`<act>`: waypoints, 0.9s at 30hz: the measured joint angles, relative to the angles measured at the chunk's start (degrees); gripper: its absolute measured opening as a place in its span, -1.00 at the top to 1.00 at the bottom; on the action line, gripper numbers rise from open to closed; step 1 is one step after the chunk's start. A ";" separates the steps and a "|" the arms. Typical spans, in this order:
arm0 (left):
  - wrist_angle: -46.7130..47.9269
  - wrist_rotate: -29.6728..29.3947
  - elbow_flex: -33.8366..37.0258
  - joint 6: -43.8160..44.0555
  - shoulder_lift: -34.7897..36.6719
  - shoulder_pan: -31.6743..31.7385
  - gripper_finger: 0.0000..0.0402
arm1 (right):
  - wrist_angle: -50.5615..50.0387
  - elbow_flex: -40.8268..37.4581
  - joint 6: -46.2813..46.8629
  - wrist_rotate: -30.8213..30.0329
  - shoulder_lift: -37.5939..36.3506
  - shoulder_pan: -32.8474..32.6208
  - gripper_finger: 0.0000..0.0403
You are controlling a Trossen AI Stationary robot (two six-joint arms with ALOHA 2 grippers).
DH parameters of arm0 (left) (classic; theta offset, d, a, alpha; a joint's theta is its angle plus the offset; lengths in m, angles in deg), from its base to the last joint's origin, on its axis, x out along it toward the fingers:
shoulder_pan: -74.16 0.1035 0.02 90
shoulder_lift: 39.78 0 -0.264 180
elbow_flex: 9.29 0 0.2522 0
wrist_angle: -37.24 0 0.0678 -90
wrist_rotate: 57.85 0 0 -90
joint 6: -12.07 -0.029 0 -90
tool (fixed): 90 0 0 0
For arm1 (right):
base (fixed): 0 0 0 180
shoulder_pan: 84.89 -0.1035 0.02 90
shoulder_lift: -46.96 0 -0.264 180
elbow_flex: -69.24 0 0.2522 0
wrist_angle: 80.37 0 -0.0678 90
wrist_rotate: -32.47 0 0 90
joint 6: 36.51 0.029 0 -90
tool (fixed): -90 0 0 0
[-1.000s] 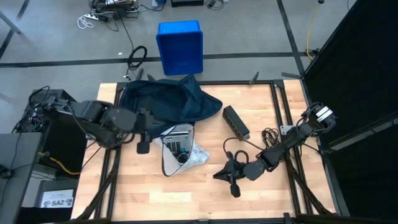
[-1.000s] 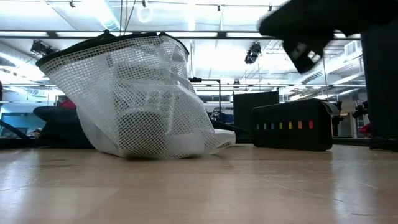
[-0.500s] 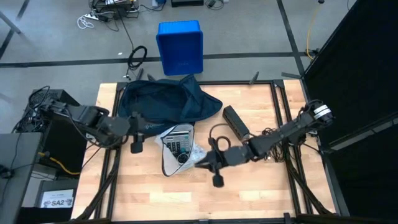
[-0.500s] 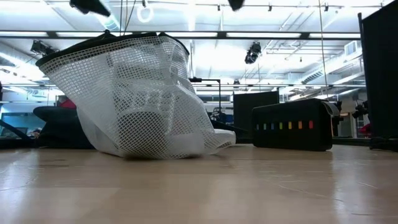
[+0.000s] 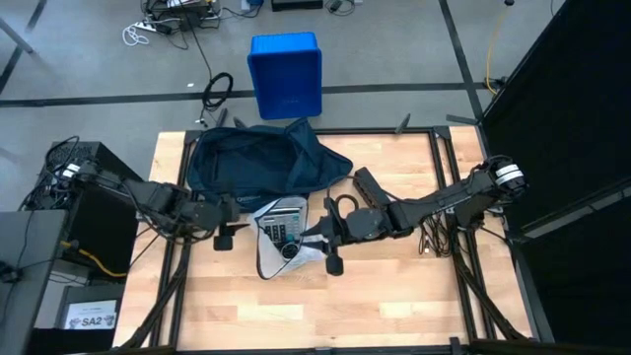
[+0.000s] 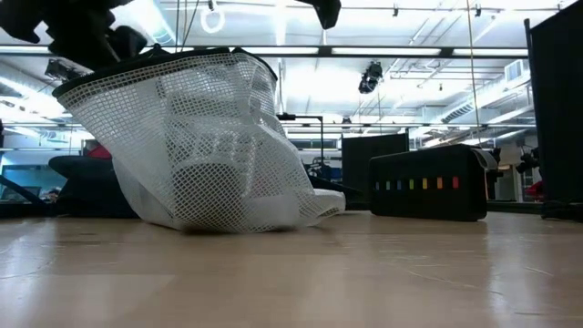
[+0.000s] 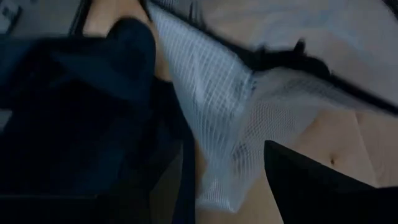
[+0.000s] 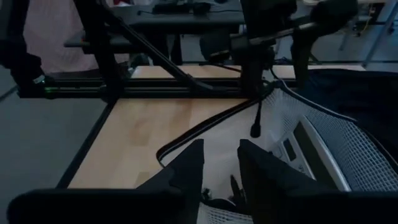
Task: Unpack backpack
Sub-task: Close the white white mesh envelope
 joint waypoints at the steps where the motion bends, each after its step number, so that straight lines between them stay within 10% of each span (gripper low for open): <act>1: -0.79 0.02 0.09 -0.42 -0.01 0.00 0.02 | 0.06 0.00 0.02 -0.03 0.00 0.22 0.55; 20: -12.61 1.54 0.14 -6.56 -8.01 0.14 0.03 | 2.93 0.01 2.93 -0.08 0.04 1.66 0.47; 27: -16.82 2.01 0.14 -8.02 -12.91 0.83 0.39 | 2.89 0.01 2.95 -0.10 0.04 1.66 0.53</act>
